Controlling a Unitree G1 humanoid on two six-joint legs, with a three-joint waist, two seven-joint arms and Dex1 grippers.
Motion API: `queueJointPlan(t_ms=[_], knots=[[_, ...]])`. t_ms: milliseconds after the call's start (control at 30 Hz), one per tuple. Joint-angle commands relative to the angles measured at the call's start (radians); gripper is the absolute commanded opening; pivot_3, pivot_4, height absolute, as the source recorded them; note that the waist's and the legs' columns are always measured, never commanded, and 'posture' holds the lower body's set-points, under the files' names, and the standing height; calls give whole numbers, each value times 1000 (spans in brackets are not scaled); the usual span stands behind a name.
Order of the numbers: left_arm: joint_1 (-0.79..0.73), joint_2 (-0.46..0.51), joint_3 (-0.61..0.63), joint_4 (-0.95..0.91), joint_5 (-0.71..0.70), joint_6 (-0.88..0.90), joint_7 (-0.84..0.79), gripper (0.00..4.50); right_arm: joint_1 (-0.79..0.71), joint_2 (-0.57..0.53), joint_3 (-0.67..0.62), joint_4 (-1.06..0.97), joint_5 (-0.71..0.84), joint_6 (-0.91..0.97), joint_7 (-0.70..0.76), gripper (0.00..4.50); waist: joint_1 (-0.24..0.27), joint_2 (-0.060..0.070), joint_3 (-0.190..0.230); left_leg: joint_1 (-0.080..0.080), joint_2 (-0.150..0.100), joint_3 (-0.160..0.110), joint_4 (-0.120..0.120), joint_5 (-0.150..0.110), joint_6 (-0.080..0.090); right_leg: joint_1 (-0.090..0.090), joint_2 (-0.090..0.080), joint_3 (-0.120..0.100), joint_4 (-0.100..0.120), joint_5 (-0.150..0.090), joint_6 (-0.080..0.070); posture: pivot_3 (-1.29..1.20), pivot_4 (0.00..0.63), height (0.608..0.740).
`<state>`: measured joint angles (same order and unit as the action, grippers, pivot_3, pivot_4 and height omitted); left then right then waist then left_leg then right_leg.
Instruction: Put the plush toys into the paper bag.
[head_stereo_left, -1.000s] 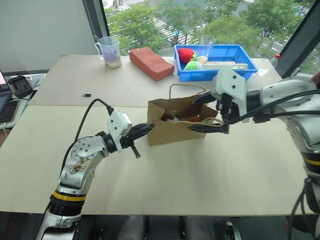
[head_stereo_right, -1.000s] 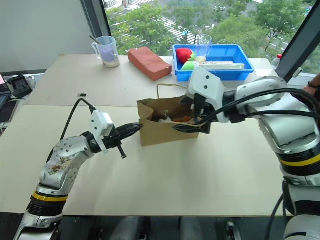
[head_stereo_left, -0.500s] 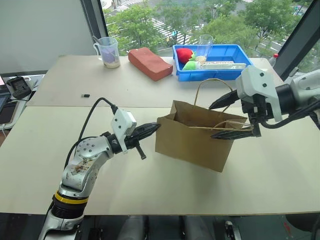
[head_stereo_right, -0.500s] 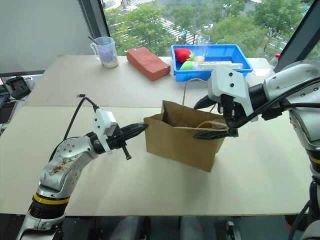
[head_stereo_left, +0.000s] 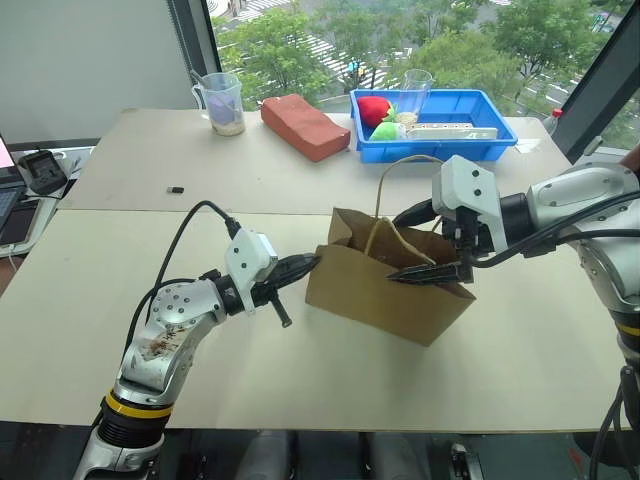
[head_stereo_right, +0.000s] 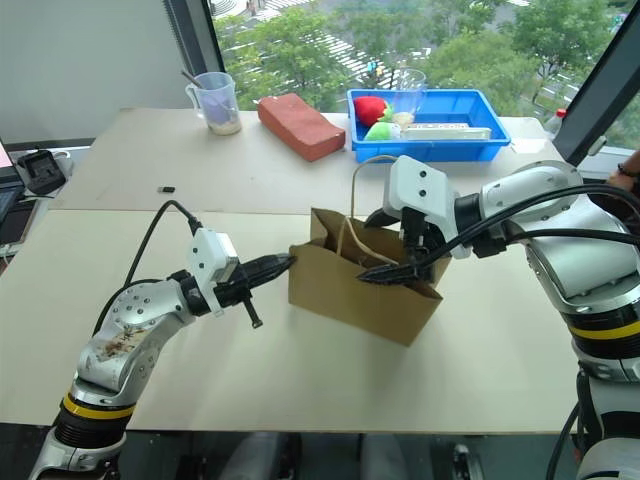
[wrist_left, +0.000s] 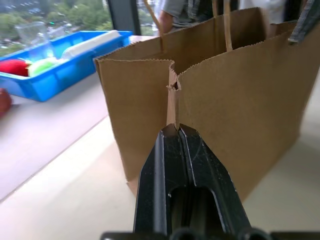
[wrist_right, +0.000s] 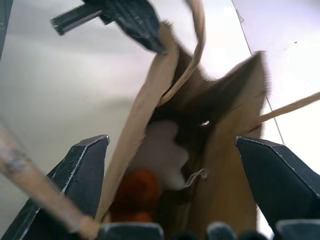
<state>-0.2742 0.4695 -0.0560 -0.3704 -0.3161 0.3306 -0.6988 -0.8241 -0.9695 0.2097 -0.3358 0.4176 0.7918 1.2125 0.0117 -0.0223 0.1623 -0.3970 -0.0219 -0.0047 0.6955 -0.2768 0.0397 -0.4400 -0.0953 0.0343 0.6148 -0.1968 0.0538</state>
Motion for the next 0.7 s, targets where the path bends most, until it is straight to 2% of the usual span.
queueJointPlan(t_ms=[33, 433, 600, 700], knots=[[1, -2, 50, 3, 30, -35, 59, 26, -19, -18, -41, -27, 30, 26, 15, 4500, 0, 0, 0, 0, 0, 0, 0, 0, 0, 0, 0, 0, 0, 0, 0, 0, 150, 740], [129, 62, 98, -226, -73, 164, 82, 26, -106, -132, -95, 39, 77, 34, 136, 4500, -1, 0, 0, 0, 1, 0, 0, -1, 1, 0, 0, 0, -1, 0, 0, 0, 150, 740], [183, 134, 146, -341, -231, 291, 20, 26, -92, -186, -118, 81, 65, 6, 162, 4500, -1, 0, 0, 0, 1, 0, -1, -1, 1, 0, 0, 0, -1, 0, 0, 0, 150, 740], [159, 178, 163, -352, -333, 342, -27, 26, -106, -203, -126, 117, 61, -2, 169, 4500, 0, 0, 0, 0, 1, 1, 0, -1, 1, 0, 0, 0, -1, 0, 0, 0, 150, 740]])
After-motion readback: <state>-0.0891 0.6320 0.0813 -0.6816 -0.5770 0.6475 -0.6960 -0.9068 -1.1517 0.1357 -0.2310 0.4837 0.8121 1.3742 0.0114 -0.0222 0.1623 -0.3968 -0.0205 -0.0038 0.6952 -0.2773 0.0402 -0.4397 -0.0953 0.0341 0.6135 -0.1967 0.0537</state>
